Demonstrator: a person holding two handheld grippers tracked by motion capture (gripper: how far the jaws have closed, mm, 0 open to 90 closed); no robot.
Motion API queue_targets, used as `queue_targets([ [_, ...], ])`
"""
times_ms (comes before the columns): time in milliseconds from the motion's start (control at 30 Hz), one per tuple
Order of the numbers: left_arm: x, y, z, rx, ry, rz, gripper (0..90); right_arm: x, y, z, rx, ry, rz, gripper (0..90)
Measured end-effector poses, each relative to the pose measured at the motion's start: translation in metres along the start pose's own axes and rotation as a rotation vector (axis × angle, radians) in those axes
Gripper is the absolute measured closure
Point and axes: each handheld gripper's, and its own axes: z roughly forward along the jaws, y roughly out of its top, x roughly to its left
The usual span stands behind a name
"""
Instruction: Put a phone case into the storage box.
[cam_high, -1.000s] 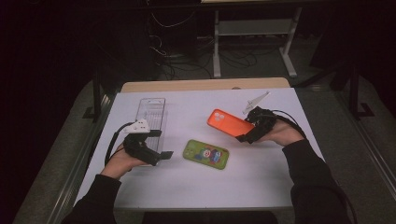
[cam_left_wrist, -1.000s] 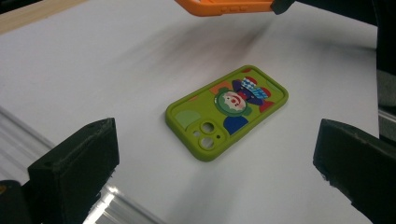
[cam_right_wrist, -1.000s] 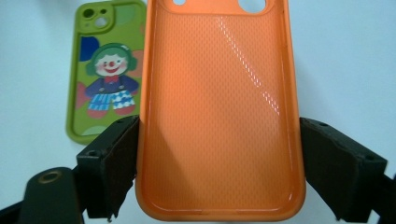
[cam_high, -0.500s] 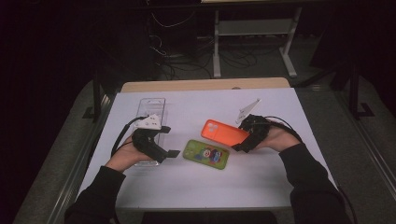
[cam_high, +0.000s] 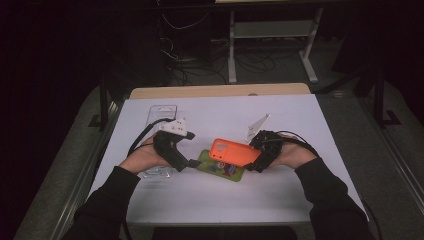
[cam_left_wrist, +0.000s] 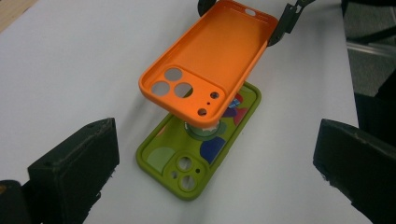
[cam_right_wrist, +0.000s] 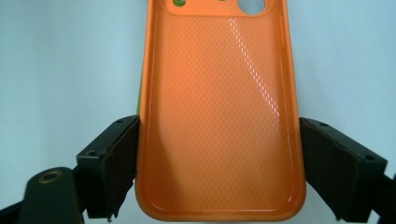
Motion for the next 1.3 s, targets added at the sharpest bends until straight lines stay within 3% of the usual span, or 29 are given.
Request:
queue_targets([
  [367,0.001,0.016,0.005,0.093,-0.032,0.080,0.0,0.009,0.006,0.002,-0.004,0.022,-0.046,15.4],
  [667,-0.001,0.030,0.014,0.154,-0.079,0.152,0.0,0.016,0.014,-0.002,-0.023,0.047,-0.096,15.4],
  [1000,-0.006,0.037,0.030,0.227,-0.107,0.232,0.0,0.021,0.020,-0.003,-0.051,0.089,-0.120,15.4],
  [1300,-0.008,0.031,0.042,0.275,-0.126,0.244,0.0,0.025,0.026,-0.003,-0.064,0.105,-0.149,15.5],
])
